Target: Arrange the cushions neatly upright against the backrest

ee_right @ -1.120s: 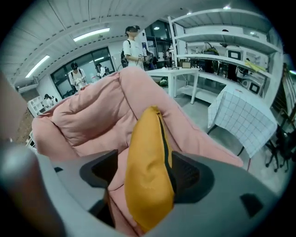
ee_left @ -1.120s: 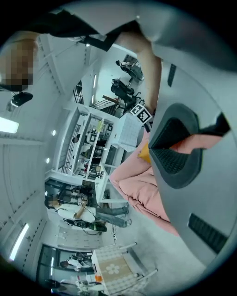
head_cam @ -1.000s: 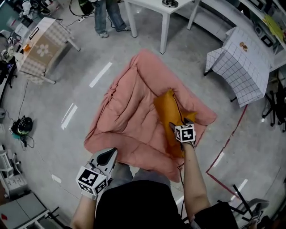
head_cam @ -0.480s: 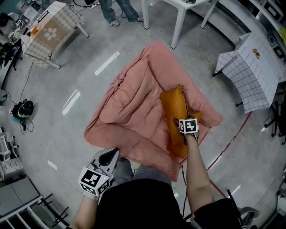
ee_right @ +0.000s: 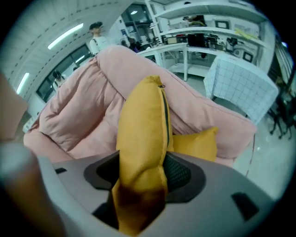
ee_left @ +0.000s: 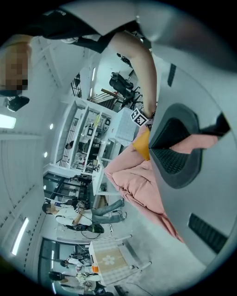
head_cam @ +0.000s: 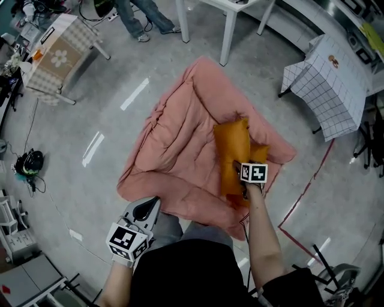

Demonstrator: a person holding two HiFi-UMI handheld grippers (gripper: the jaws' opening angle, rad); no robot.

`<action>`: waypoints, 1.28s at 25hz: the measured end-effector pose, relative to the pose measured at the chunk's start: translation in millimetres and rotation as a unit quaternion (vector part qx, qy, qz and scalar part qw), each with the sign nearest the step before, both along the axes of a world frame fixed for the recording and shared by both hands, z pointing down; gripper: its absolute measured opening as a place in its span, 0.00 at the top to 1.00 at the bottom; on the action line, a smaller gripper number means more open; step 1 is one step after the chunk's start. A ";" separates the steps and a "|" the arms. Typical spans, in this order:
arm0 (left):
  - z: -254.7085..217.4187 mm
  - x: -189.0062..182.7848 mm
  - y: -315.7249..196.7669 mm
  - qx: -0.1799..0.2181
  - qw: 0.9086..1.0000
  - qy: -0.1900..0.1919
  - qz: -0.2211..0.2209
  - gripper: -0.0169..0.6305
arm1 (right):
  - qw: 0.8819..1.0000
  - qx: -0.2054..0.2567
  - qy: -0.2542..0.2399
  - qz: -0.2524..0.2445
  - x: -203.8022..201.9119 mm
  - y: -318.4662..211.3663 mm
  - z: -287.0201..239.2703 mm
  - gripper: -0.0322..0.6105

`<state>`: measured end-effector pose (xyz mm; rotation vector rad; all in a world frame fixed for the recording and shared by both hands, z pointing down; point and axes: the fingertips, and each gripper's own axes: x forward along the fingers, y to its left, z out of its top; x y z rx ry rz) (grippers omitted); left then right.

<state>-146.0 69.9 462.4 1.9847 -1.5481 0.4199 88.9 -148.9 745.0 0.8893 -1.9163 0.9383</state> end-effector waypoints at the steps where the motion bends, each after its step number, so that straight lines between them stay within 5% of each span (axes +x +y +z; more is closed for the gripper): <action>1: -0.8 -5.1 -0.2 0.000 1.000 -0.001 0.005 0.95 | 0.999 -0.004 -0.022 0.024 -1.6 6.6 -2.3 0.52; 9: -3.8 -35.5 -13.2 -0.002 0.998 -0.011 0.059 0.95 | 0.966 -0.040 -0.175 0.183 -32.0 48.4 -6.2 0.52; 20: 14.7 -60.5 -22.1 -0.027 0.990 -0.043 0.135 0.95 | 0.926 -0.067 -0.284 0.239 -76.9 54.3 39.2 0.47; 25: 26.7 -68.6 -22.0 -0.035 0.987 -0.042 0.151 0.95 | 0.925 -0.041 -0.233 0.297 -53.5 54.9 77.0 0.41; 28: 30.5 -68.0 -22.5 -0.039 0.985 -0.038 0.165 0.95 | 0.930 -0.025 -0.161 0.330 -30.0 59.9 94.9 0.54; 32: 36.4 -64.1 -30.1 -0.037 0.980 -0.035 0.193 0.95 | 0.933 -0.019 -0.147 0.327 -22.4 58.6 94.4 0.54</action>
